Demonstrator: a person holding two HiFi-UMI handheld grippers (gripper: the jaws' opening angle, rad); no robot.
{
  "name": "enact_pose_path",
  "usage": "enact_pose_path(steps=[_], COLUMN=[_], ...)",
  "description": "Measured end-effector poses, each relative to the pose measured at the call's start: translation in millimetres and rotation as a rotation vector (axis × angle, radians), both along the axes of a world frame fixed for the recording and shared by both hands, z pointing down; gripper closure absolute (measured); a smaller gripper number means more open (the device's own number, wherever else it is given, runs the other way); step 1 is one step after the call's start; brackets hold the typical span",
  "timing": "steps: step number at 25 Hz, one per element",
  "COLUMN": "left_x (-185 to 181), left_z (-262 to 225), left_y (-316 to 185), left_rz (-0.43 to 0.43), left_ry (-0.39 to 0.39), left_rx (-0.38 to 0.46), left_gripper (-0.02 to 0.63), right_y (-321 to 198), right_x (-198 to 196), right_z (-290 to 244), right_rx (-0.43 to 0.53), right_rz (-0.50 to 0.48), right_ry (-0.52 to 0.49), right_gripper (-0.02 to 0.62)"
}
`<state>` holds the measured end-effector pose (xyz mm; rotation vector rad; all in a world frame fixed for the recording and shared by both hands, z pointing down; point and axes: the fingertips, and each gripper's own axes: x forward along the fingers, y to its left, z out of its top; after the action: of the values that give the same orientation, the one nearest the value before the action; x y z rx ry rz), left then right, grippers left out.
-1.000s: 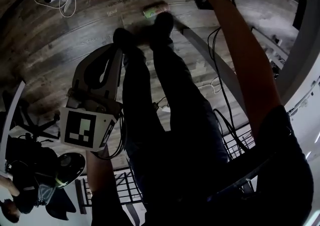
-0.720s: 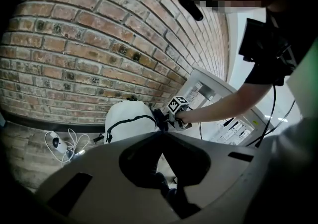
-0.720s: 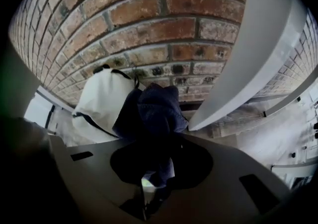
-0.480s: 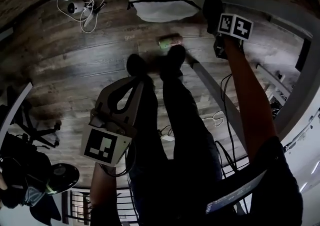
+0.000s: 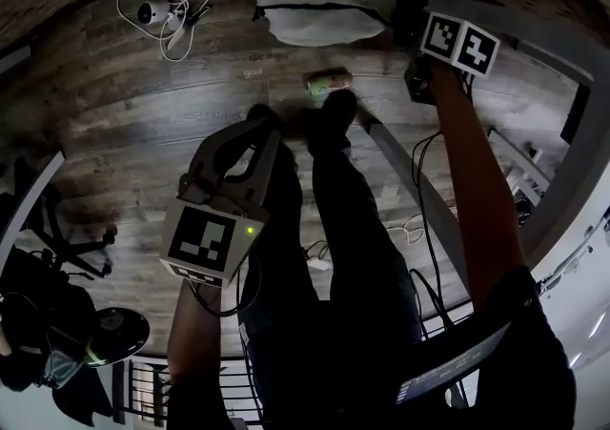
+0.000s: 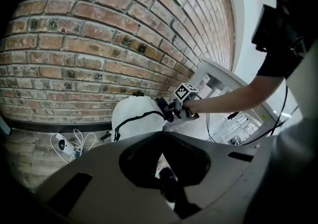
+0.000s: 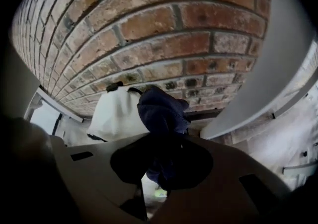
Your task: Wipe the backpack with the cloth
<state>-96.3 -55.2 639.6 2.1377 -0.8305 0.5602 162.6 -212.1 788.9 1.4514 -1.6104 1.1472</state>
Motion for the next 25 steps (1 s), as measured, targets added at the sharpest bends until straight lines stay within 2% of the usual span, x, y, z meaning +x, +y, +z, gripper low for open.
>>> enact_pose_path(steps=[4,9,13,20,25], left_x=[-4.4,-14.9,-21.7,-41.0,-65.6], left_z=[0.7,0.4,-0.1,0.0,1.7], left_y=[-15.4,-11.8,-4.5,18.1,24.1], left_rz=[-0.006,-0.011,-0.037,-0.048,-0.111], left_ry=[-0.003,0.004,0.026,0.018,0.034], left_rx=[0.034,0.018,0.01,-0.036,-0.032], left_gripper=[0.607,0.607,0.607,0.607,0.607], right_y=[-19.7,-23.1,-27.2,-34.0,-25.4], right_x=[-25.6,-69.8,-102.9,-130.6,-177.2], right_z=[-25.6,-29.9,-25.9,-27.5,-39.0], right_rx=[0.065,0.064,0.072,0.109,0.114], right_rz=[-0.082,-0.184,-0.277,-0.286,-0.335], right_ry=[0.004,-0.01,0.021,0.049,-0.04], right_gripper=[0.522,0.522,0.522,0.522,0.522])
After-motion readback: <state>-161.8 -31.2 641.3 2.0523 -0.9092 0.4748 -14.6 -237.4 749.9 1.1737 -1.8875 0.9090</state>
